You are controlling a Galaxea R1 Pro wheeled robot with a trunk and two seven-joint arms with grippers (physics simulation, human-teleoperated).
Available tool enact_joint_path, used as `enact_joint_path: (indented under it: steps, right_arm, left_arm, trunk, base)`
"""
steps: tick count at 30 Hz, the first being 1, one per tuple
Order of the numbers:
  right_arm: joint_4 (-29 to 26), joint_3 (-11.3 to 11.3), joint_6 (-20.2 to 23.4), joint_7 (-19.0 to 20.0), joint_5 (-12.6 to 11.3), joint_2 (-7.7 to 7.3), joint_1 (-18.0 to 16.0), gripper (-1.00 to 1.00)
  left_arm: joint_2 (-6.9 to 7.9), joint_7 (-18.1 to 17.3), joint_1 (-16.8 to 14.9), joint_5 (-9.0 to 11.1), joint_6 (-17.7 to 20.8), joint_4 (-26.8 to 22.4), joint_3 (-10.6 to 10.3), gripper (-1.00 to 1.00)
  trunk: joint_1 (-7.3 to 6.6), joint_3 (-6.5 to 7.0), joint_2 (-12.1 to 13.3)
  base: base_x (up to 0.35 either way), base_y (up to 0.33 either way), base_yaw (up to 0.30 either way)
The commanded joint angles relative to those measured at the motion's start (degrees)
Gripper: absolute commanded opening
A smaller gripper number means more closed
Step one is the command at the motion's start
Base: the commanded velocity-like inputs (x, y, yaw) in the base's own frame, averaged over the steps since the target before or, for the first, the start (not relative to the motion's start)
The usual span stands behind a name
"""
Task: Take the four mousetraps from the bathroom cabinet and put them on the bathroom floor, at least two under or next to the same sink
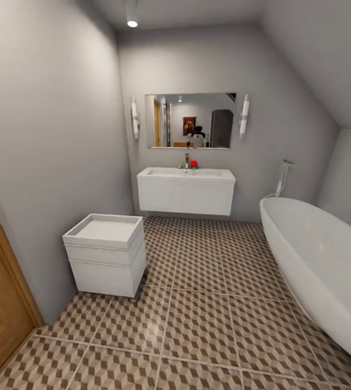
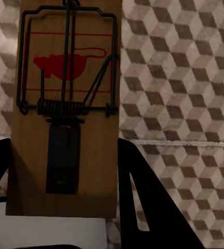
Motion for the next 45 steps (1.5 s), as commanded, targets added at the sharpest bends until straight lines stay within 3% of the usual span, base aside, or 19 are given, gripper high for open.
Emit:
enact_joint_path:
  steps: [1,9,34,45]
  right_arm:
    - [0.1,-0.4,0.1,0.0,0.0,0.01,-0.1,-1.00]
    - [0.1,-0.4,0.1,-0.1,0.0,0.04,-0.1,-1.00]
    - [0.1,-0.4,-0.3,-0.5,0.0,0.30,-0.1,-1.00]
    - [0.1,-0.4,-0.2,-0.6,0.0,0.30,-0.1,-1.00]
  left_arm:
    - [0.04,0.3,0.0,0.0,-0.2,0.0,0.2,-1.00]
    - [0.65,0.3,0.0,0.0,-0.2,0.0,0.2,-1.00]
    - [1.10,0.3,0.0,0.0,0.4,0.0,0.2,-1.00]
    - [1.21,0.4,0.0,0.0,0.4,0.0,0.2,-1.00]
  trunk:
    - [0.00,-0.09,0.0]
    - [0.00,-0.25,0.0]
    - [0.00,-0.27,0.0]
    - [0.00,-0.27,0.0]
  base:
    - [0.005,0.000,-0.298]
    - [0.197,0.000,-0.227]
    - [0.314,-0.013,-0.012]
    - [0.317,-0.093,-0.168]
